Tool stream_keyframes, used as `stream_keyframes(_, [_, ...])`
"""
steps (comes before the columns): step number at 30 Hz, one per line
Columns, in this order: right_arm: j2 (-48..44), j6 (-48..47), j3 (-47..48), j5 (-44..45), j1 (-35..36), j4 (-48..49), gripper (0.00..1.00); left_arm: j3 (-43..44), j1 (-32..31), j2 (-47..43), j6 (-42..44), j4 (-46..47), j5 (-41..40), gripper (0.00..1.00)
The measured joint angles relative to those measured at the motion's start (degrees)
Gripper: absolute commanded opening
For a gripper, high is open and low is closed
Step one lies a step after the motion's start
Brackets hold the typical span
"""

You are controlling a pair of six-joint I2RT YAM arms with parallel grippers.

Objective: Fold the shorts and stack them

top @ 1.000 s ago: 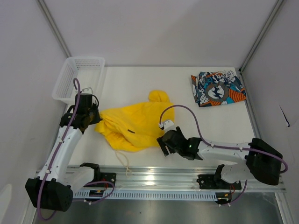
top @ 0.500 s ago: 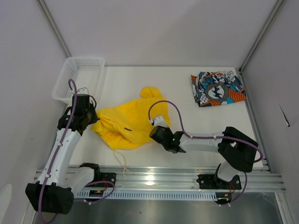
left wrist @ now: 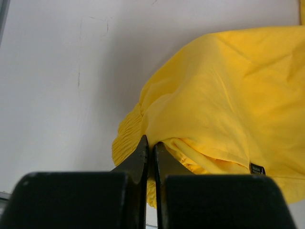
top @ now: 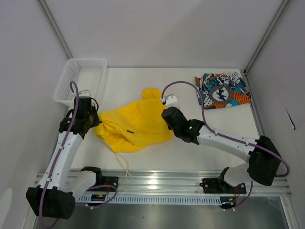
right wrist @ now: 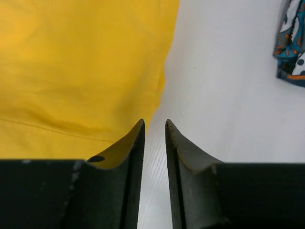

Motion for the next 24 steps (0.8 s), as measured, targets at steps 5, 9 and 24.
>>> stream_keyframes(5, [-4.46,3.91,-2.75,-18.69,-9.2,2.69,0.46,0.0,0.0,-0.13,0.0,0.02,0.02,0.0])
stream_keyframes(9, [-4.9,12.31,-12.28,-35.5,-22.25,7.28,0.67,-0.09,0.0,-0.37,0.02,0.04,0.37,0.0])
stream_keyframes(24, [2.91,24.33,-19.96,-56.74,-23.93,22.18,0.75,-0.46,0.0,-0.79,0.04,0.48,1.14,0.0])
